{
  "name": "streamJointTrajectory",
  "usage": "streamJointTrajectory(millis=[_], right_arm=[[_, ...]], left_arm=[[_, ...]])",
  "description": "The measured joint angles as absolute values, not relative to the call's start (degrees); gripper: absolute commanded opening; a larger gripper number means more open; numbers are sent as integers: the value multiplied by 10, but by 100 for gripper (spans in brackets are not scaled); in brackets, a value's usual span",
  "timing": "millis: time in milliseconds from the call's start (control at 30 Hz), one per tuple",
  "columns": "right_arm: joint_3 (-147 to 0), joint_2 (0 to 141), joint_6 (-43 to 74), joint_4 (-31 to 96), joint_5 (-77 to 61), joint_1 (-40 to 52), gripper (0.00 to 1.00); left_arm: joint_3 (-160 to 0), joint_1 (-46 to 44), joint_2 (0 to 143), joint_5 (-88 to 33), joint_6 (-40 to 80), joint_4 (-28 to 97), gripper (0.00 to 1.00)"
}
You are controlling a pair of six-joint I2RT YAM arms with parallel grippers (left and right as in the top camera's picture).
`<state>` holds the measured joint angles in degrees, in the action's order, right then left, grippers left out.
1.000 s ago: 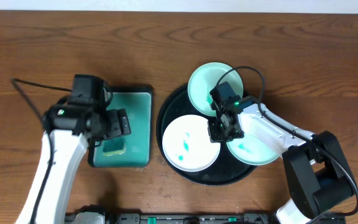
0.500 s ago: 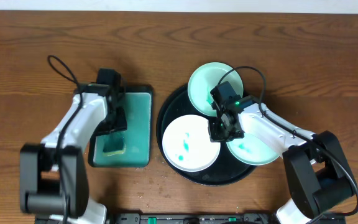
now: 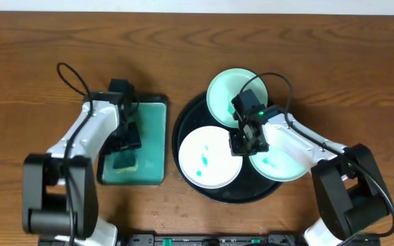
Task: Clean dirty plates on tray and stack at the side
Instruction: 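Grasp the green sponge in the water tray with the left gripper, then lift the sponge and carry it to the white plate on the tray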
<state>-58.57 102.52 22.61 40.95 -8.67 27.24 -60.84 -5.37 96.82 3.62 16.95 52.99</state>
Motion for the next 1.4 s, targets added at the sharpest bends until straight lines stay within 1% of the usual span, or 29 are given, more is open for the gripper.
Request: streamJointTrajectory(millis=[100, 233, 267, 333, 367, 400, 467, 533, 567, 733, 933, 1200, 1367, 1400], right_arm=[[-586, 1025, 226, 409, -87, 272, 1], [-586, 1025, 226, 409, -87, 272, 1], [-586, 1025, 226, 409, -87, 272, 1], [-586, 1025, 226, 409, -87, 272, 1], [-586, 1025, 226, 409, -87, 272, 1], [-586, 1025, 226, 409, -87, 272, 1], [-586, 1025, 226, 409, -87, 272, 1], [-586, 1025, 226, 409, -87, 272, 1], [-586, 1025, 226, 409, -87, 272, 1], [-586, 1025, 236, 409, -85, 272, 1], [-586, 1025, 272, 409, -91, 267, 1], [-586, 1025, 292, 409, -98, 264, 1], [-586, 1025, 311, 405, -99, 264, 2], [-585, 1025, 315, 404, -99, 264, 2]], left_arm=[[-608, -54, 937, 36, 169, 532, 63], [-600, -54, 933, 35, 170, 511, 62], [-591, -54, 934, 35, 173, 497, 61], [-566, -54, 937, 34, 181, 467, 56], [-546, -54, 940, 34, 186, 451, 53], [-531, -54, 942, 33, 190, 438, 47], [-506, -54, 945, 34, 197, 415, 32], [-501, -54, 945, 34, 199, 413, 13], [-501, -54, 945, 34, 200, 413, 8], [-520, -53, 945, 23, 197, 459, 8], [-597, -54, 930, -23, 197, 525, 7], [-629, -64, 868, -94, 194, 526, 7], [-628, -114, 870, -134, 194, 500, 8], [-628, -130, 870, -143, 194, 486, 9]])
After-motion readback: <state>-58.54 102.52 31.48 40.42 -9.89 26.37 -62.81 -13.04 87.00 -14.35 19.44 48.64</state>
